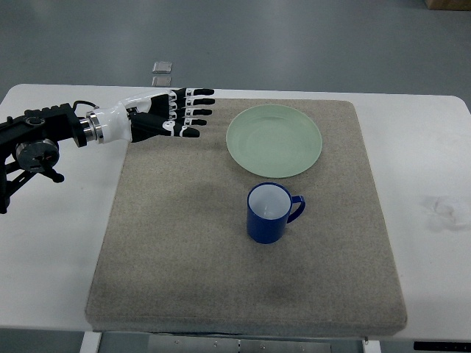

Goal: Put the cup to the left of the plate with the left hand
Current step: 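Extend the open left hand beside the plate, fingers pointing toward it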

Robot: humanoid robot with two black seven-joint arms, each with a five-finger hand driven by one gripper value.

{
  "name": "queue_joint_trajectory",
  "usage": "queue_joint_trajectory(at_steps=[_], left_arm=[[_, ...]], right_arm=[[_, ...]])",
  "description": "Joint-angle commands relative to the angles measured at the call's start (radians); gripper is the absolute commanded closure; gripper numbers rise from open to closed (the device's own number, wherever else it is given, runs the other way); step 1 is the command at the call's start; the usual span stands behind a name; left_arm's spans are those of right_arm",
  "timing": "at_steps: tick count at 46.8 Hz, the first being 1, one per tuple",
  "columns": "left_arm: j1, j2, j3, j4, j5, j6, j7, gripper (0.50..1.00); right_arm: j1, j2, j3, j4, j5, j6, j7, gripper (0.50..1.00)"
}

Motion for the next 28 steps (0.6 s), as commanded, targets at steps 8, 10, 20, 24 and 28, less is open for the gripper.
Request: queue_joint_trajectory(at_steps=[8, 10, 20, 24, 28], left_arm=[[0.002, -0.014, -0.012, -0.036, 0.017, 0.0, 0.0, 0.501], [0.002, -0.013, -0.011, -0.043, 0.029, 0.0, 0.0, 0.501], [0.026, 0.007, -0.008, -0.105, 0.097, 0.0, 0.0, 0.501], [0.029, 0.025, -0.01, -0.109, 0.126, 0.0, 0.0, 0.501], [0.032, 0.042, -0.011, -0.115, 0.134, 0.0, 0.0, 0.501]], right_arm=[[0.0, 0.0, 0.0, 0.0, 0.0, 0.0, 0.0, 0.568], [0.0, 0.0, 0.0, 0.001, 0.0, 0.0, 0.0, 0.568], [0.0, 0.0, 0.0, 0.0, 0.0, 0.0, 0.0, 0.568], [0.0, 0.0, 0.0, 0.0, 0.0, 0.0, 0.0, 0.568], [0.0, 0.0, 0.0, 0.0, 0.0, 0.0, 0.0, 0.568]])
